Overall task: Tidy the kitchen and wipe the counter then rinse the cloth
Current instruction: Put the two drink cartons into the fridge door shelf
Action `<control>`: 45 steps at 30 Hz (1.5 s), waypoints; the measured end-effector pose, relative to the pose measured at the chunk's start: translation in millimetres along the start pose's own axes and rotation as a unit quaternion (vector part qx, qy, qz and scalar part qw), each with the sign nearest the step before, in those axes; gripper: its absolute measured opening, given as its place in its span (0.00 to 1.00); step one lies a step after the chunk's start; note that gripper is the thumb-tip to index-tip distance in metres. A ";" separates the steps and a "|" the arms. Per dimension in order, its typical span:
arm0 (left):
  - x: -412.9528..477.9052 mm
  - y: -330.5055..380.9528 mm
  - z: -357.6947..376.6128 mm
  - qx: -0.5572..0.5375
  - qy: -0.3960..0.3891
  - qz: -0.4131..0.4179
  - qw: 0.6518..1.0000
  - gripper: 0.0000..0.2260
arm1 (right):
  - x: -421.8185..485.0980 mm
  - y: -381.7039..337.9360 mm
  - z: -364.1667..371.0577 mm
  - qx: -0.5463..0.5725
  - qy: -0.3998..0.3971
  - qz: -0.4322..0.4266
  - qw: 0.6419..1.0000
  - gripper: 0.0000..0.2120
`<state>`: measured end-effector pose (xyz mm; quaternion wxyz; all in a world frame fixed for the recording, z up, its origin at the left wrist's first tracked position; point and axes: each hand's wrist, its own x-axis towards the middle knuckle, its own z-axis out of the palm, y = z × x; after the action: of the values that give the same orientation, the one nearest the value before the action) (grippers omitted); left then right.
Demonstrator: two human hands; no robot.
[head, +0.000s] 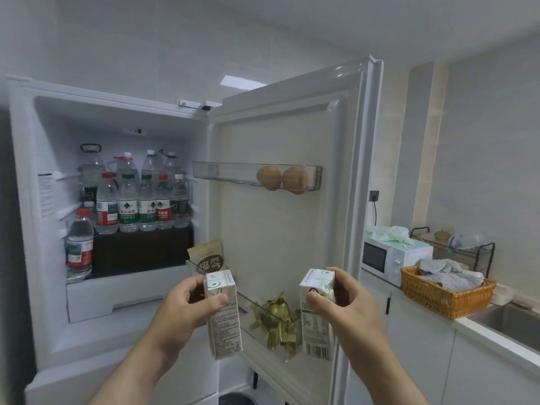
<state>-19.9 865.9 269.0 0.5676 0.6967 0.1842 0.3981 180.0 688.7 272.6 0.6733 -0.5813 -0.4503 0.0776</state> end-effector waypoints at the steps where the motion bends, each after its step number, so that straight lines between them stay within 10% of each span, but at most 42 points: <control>1: -0.3 0.9 -4.0 0.000 0.004 0.004 1.000 0.31 | 0.0 -2.4 7.0 0.008 -0.020 0.001 1.000 0.15; 21: 112.0 -54.5 -128.4 0.009 -0.078 0.033 0.996 0.23 | 70.0 37.0 156.4 0.001 -0.004 0.093 0.996 0.19; 30: 194.7 -71.0 -137.1 -0.029 -0.162 0.045 0.985 0.28 | 106.4 41.8 159.9 0.038 0.101 0.090 0.990 0.40; 45: 251.3 -63.5 -100.8 -0.022 -0.205 0.087 0.975 0.30 | 146.3 49.2 157.3 -0.023 0.118 0.126 0.985 0.24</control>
<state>70.0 1127.2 300.3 0.5716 0.7643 -0.0061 0.2986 176.3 908.1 293.3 0.6927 -0.6539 -0.2930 0.0823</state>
